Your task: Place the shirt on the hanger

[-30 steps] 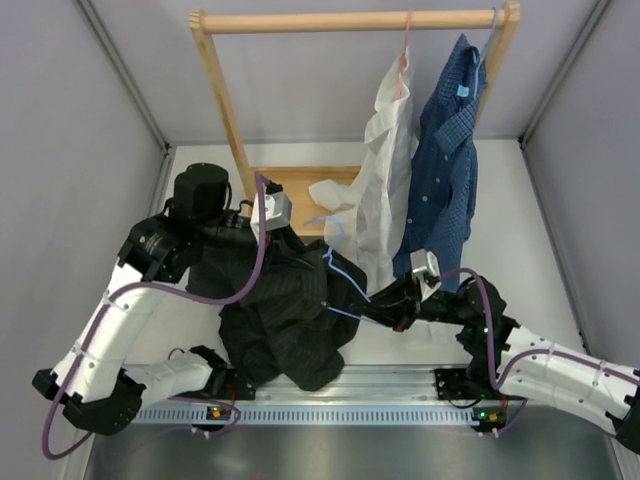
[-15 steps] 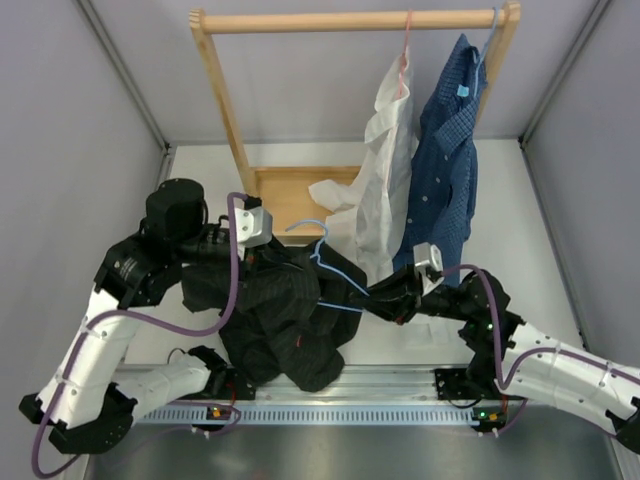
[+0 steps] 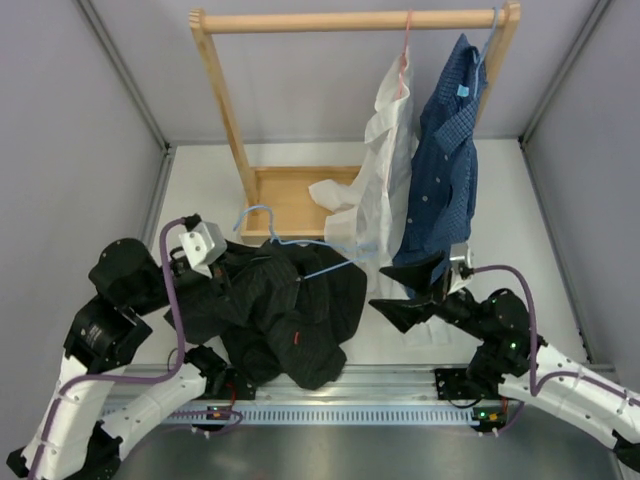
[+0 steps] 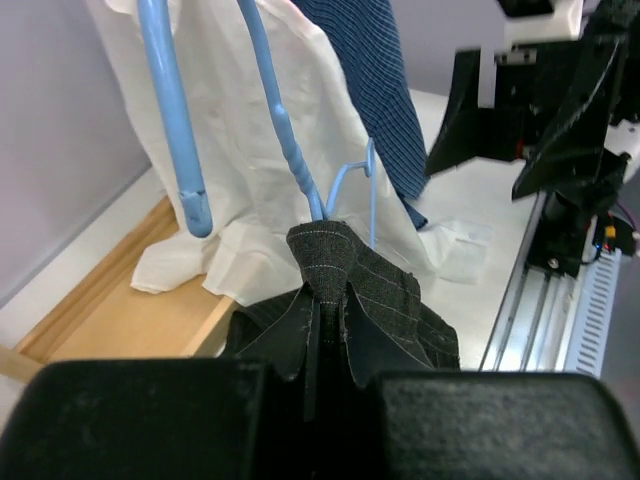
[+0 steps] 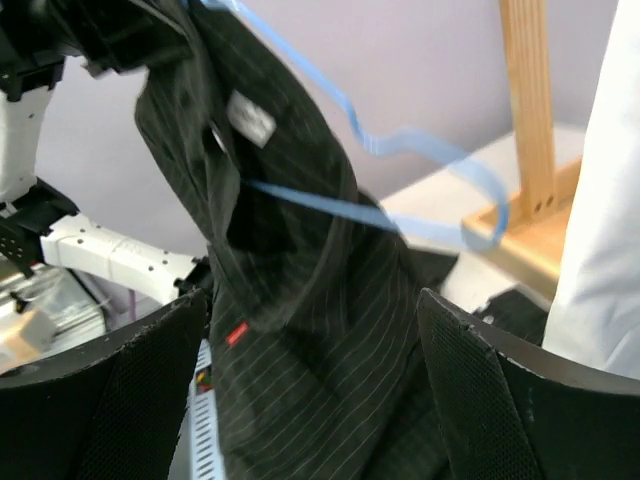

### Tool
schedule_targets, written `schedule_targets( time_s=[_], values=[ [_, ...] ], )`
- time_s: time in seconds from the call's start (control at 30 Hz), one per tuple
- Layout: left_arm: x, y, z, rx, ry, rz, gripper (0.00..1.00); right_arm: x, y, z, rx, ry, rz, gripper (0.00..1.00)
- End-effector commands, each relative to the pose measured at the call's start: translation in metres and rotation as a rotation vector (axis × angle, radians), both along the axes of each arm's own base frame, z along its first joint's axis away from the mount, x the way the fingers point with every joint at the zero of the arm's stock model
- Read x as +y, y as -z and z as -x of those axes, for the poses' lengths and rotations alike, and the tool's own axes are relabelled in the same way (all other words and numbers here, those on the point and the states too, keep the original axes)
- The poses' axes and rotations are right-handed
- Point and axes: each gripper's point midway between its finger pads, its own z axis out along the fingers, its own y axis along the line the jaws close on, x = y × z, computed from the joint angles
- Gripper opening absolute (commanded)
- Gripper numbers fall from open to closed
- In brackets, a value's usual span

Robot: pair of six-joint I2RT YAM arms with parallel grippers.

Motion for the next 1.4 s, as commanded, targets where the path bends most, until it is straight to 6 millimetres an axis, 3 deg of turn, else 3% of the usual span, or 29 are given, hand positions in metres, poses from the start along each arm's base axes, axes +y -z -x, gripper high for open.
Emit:
schedule_targets(
  time_s=[0.0, 0.1, 0.13, 0.2, 0.23, 0.3, 0.53, 0.7, 0.93, 1.2, 1.37],
  values=[
    [0.012, -0.036, -0.019, -0.059, -0.151, 0.172, 0.0, 0.008, 0.013, 0.0, 0.148, -0.042, -0.056, 0.83],
    [0.012, -0.034, -0.023, -0.014, -0.182, 0.216, 0.0, 0.025, 0.01, 0.006, 0.222, -0.133, -0.091, 0.84],
    [0.011, -0.033, -0.024, -0.005, -0.179, 0.216, 0.0, 0.033, 0.019, 0.002, 0.26, -0.141, -0.069, 0.87],
    [0.01, -0.03, -0.025, 0.009, -0.178, 0.214, 0.0, 0.041, 0.012, -0.002, 0.287, -0.155, -0.088, 0.87],
    [0.009, -0.03, -0.026, 0.017, -0.181, 0.217, 0.0, 0.05, 0.022, -0.007, 0.315, -0.15, -0.057, 0.86],
    [0.008, -0.028, -0.026, 0.027, -0.177, 0.217, 0.0, 0.057, 0.015, -0.011, 0.304, -0.157, -0.068, 0.85],
    [0.006, -0.023, -0.024, 0.035, -0.162, 0.216, 0.0, 0.086, 0.025, -0.025, 0.32, -0.17, -0.042, 0.78],
    [0.004, -0.014, -0.027, 0.043, -0.164, 0.199, 0.0, 0.097, 0.019, -0.03, 0.294, -0.167, -0.032, 0.75],
    [0.008, -0.016, -0.028, 0.041, -0.187, 0.215, 0.0, 0.11, 0.037, -0.029, 0.305, -0.168, 0.03, 0.52],
    [0.017, -0.024, -0.023, -0.004, -0.211, 0.227, 0.0, 0.123, 0.045, -0.008, 0.3, -0.204, 0.07, 0.44],
    [0.018, -0.023, -0.023, -0.001, -0.212, 0.229, 0.0, 0.125, 0.046, -0.013, 0.293, -0.177, 0.079, 0.32]
  ],
)
